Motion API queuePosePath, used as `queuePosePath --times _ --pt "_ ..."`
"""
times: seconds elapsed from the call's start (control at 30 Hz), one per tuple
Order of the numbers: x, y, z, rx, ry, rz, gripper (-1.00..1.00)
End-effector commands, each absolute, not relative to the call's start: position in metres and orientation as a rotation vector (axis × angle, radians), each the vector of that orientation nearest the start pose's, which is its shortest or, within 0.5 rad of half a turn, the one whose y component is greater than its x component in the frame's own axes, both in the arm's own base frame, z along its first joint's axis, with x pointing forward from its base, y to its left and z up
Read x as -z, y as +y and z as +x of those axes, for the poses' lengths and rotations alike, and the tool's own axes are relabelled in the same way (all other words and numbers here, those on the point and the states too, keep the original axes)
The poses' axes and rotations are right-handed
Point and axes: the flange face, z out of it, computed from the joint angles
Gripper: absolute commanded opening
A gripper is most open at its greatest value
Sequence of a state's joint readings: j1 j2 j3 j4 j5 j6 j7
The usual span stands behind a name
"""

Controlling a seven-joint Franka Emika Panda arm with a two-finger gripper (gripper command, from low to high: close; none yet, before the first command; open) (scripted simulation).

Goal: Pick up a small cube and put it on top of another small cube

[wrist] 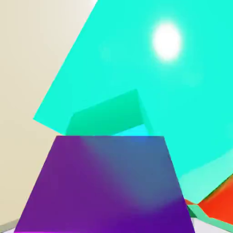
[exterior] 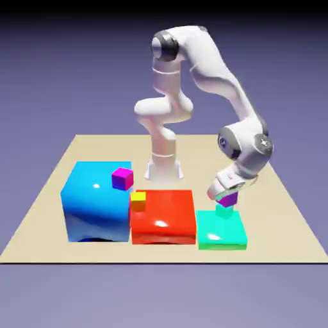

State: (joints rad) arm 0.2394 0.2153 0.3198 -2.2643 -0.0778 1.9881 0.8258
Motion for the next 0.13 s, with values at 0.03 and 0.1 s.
queuePosePath --times 0.03,0.1 --pt "-0.273 0.258 0.415 -0.640 0.351 -3.363 1.00" --pt "-0.290 0.261 0.419 -0.641 0.350 -3.363 1.00"
